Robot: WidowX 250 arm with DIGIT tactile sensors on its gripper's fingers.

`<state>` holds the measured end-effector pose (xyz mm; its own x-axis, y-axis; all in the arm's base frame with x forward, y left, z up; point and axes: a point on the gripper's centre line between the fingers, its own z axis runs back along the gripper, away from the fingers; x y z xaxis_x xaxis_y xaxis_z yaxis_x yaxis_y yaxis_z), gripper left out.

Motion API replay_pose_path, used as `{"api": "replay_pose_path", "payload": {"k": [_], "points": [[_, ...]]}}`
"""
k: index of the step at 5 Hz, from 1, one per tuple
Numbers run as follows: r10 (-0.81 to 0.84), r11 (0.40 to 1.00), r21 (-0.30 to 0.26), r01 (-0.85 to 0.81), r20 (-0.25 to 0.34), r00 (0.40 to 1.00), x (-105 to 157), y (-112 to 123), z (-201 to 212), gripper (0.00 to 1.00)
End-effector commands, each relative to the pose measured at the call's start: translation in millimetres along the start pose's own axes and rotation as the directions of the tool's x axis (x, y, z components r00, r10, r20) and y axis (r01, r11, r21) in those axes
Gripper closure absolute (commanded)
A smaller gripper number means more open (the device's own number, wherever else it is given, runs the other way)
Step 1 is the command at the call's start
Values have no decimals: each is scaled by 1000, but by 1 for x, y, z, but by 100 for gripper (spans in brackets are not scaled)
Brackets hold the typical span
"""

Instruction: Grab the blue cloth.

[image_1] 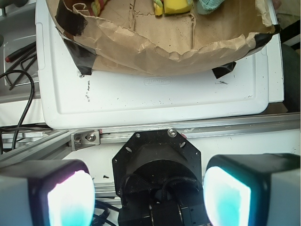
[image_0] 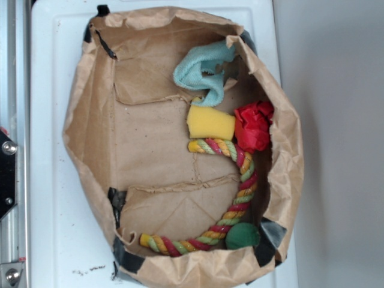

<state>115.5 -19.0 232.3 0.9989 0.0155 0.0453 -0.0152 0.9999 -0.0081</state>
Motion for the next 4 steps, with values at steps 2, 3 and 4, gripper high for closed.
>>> {"api": "replay_pose_path", "payload": {"k": [2, 3, 4], "points": [[100, 987, -135, -85, 109, 989, 77, 17, 3, 0], [132, 970, -227, -88, 187, 973, 97, 18, 0, 0], [151, 964, -250, -91, 232, 961, 111, 23, -10, 0]]}}
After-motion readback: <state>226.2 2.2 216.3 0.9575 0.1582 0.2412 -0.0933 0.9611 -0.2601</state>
